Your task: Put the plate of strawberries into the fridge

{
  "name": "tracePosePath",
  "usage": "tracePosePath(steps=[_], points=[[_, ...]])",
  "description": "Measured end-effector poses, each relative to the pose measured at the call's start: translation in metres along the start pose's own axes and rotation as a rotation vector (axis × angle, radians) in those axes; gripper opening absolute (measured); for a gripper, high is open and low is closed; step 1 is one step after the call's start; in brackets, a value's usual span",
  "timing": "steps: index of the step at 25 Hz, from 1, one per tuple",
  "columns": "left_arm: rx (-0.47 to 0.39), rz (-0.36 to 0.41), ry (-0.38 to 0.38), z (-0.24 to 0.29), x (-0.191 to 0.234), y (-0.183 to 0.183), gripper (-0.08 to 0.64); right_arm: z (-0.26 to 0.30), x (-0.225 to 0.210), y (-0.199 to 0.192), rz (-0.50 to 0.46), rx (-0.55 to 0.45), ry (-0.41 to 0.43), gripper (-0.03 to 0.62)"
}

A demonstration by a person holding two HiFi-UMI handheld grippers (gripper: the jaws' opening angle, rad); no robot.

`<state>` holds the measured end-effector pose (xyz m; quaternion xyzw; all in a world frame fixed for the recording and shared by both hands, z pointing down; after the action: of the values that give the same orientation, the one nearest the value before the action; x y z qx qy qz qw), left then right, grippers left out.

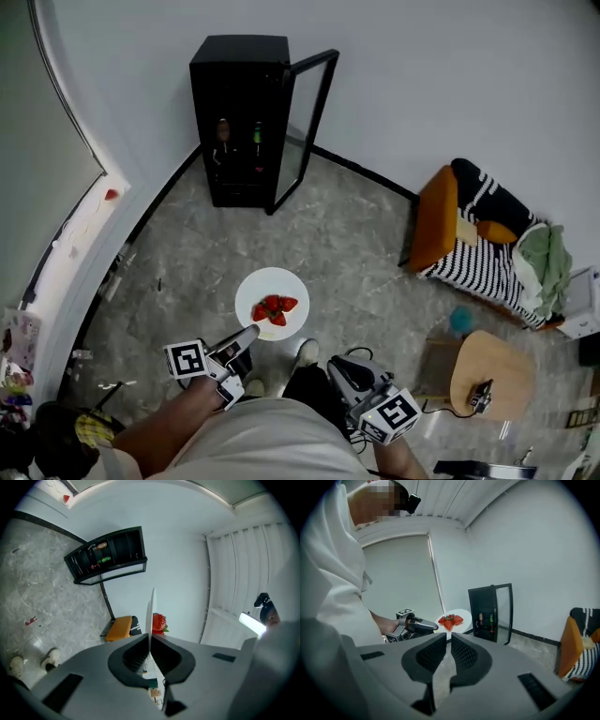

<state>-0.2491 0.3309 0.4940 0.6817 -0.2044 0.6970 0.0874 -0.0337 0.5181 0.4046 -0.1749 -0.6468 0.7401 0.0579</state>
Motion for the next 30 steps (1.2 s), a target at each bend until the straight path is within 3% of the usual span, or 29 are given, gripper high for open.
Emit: tracePosePath(steps=[3, 7, 15, 20, 23, 26, 30], points=[[-0.067, 0.041, 0.021, 0.027, 0.012, 0.025, 0.023, 0.039, -0.044, 0.008, -0.034, 0.006, 0.08, 0.033], [-0.225, -0.074, 0.034, 0.077, 0.012, 0.048, 0.023, 0.1, -0.113, 0.024, -0.064, 0.012, 0.229, 0.087], [-0.43, -0.011, 0.091, 0.185, 0.014, 0.101, 0.023, 0.182, -0.241, 0.094, -0.157, 0.009, 0.5, 0.089], [-0.509, -0.009, 0.091, 0.239, 0.03, 0.14, 0.023, 0.228, -0.294, 0.108, -0.166, 0.013, 0.524, 0.089], [-0.545, -0.002, 0.129, 0.261, 0.049, 0.163, 0.023, 0.253, -0.31, 0.113, -0.15, 0.013, 0.534, 0.089], [-0.571, 0.017, 0.181, 0.28, 0.073, 0.199, 0.023, 0.282, -0.319, 0.116, -0.15, 0.027, 0.54, 0.089], [-0.595, 0.002, 0.191, 0.314, 0.107, 0.255, 0.023, 0.329, -0.333, 0.119, -0.153, 0.076, 0.535, 0.089]])
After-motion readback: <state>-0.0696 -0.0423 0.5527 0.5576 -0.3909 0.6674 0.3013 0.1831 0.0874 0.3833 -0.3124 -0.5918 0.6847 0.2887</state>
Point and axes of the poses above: the fingertips, and each gripper's own axes: z forward along the fingers, x to its left, y out of its top, the point moved 9 cm from there along -z, backward along the fingers, and after that the axes turned 14 degrees about -x, right-handed, at the moved point
